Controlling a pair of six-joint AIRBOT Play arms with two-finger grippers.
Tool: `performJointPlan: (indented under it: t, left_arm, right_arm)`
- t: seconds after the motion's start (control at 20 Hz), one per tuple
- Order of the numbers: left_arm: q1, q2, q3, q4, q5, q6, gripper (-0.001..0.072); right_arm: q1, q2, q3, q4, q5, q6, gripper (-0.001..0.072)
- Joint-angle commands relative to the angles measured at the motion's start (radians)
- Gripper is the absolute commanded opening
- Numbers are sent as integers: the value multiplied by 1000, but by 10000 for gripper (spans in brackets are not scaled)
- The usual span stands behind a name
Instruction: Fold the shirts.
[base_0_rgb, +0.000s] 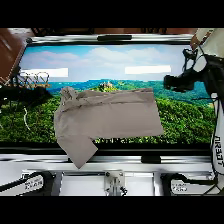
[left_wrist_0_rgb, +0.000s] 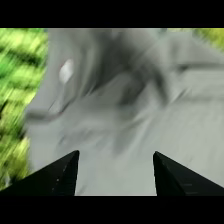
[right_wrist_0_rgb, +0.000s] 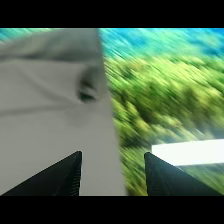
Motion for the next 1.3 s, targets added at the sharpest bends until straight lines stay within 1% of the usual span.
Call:
performJointPlan:
  t: [0.0,0.15,0.25,0.4,0.5,0.6,0.65,0.7,0.75,0.8,0.85,0.95,1.05,1.25]
  left_arm:
    - [160,61,-109,135,-311,2,531]
    - [199,171,-410,120,-177,74,535]
    - [196,173,-526,71,-96,121,535]
    - [191,166,-616,-29,43,134,535]
    - [157,162,-635,-42,98,147,535]
    - [103,139,-636,-43,132,143,533]
    - [72,126,-636,-44,147,141,491]
    - [50,117,-636,-43,167,126,403]
    - [37,117,-635,-43,195,104,281]
    - [34,118,-632,-44,212,90,118]
    - [36,119,-628,-51,213,93,34]
    - [37,119,-612,-50,197,95,34]
    - [36,121,-596,-50,178,123,33]
    - [36,144,-588,-50,171,125,33]
  right_arm:
    - [-75,63,-34,-66,274,-69,505]
    - [-103,109,-189,75,272,-79,505]
    - [-95,106,-249,126,242,-78,505]
    - [-95,106,-277,167,203,-72,505]
    - [-95,106,-277,160,198,-74,505]
    - [-95,106,-278,120,187,-72,505]
    - [-96,106,-283,113,181,-72,505]
    - [-96,106,-297,110,180,-73,545]
    - [-95,106,-324,110,175,-82,625]
    - [-96,106,-358,103,156,-95,626]
    - [-96,106,-397,81,127,-87,626]
    - [-96,106,-474,109,55,-77,626]
    - [-96,93,-534,179,-8,-94,625]
    - [-96,8,-560,205,-13,-98,625]
